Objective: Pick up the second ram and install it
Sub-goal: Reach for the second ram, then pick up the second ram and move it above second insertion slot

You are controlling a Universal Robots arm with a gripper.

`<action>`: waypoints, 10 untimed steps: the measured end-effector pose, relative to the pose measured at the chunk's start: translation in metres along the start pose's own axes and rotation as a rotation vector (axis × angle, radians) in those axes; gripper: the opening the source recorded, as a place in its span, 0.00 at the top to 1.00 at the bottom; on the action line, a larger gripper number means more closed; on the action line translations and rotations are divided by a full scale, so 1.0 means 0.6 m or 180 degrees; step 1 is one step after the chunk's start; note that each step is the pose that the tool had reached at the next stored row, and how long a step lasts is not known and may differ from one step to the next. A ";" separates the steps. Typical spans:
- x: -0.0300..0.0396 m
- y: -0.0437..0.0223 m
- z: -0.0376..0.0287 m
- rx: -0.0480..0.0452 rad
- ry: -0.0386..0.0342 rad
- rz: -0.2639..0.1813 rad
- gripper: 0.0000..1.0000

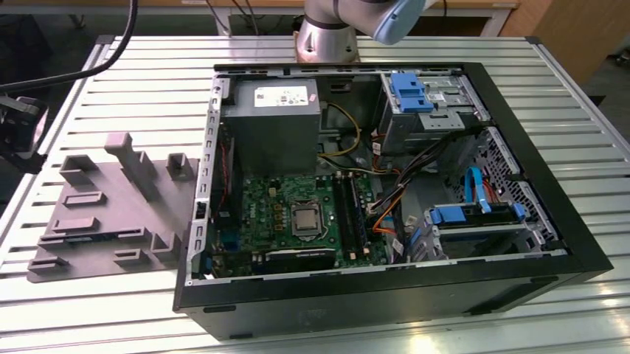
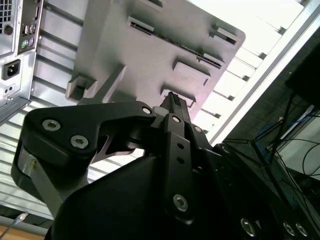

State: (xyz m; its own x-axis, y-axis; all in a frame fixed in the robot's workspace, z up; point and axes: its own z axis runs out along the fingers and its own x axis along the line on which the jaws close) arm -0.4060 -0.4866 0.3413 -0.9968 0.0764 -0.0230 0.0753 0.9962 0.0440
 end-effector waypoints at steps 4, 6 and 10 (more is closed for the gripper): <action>0.002 -0.001 0.012 0.0000 0.0001 0.0000 0.89; 0.003 -0.001 0.015 0.0000 0.0001 0.0000 0.89; 0.003 -0.001 0.016 0.0000 0.0001 0.0000 0.89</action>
State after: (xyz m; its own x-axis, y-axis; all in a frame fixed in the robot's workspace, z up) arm -0.4077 -0.4866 0.3318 -0.9968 0.0764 -0.0226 0.0753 0.9962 0.0439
